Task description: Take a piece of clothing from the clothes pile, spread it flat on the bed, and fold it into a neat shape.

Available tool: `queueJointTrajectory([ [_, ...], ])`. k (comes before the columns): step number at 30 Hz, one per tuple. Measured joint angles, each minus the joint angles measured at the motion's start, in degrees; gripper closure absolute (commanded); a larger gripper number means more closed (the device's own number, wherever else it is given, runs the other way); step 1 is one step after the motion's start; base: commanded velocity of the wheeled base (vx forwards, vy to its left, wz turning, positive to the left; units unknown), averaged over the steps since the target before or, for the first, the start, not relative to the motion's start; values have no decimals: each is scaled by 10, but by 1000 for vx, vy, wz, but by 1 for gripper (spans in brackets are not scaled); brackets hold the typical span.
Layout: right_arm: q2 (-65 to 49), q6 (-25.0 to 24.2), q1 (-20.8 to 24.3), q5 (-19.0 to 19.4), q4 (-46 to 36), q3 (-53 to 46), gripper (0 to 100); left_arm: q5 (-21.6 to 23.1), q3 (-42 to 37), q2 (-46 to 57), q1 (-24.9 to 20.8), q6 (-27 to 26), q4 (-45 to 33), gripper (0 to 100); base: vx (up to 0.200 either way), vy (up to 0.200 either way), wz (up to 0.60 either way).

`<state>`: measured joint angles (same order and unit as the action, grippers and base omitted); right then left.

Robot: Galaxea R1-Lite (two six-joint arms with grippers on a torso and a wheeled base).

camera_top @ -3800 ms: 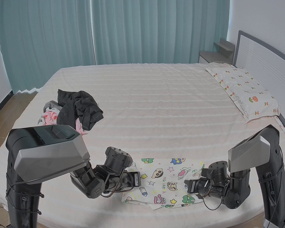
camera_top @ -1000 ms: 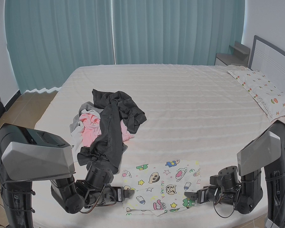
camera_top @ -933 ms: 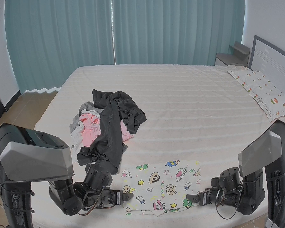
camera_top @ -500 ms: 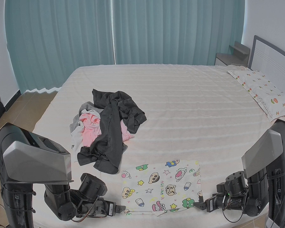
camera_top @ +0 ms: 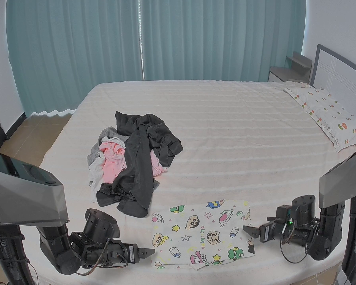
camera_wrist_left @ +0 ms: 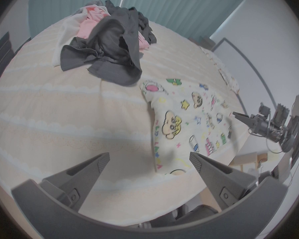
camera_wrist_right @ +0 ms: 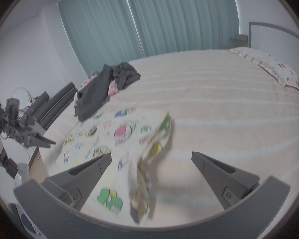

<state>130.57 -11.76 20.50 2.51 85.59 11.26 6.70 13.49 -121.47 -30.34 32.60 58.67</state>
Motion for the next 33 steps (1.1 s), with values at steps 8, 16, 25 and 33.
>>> queueJointTrajectory([
  [8, 30, -8, -21, -6, -151, 189, 0, 11, -8, 39, 6, 39, 9, 0, 0, 0, 0],
  [16, 92, -10, -32, -26, -295, 332, 0, 7, -19, 54, 8, 51, 28, 0, 0, 0, 0],
  [25, 127, -32, -38, -67, -329, 411, 0, -1, -24, 58, 9, 56, 34, 0, 0, 0, 0],
  [33, 80, -52, -45, -57, -302, 321, 0, -7, -28, 59, 10, 61, 35, 0, 0, 0, 0],
])
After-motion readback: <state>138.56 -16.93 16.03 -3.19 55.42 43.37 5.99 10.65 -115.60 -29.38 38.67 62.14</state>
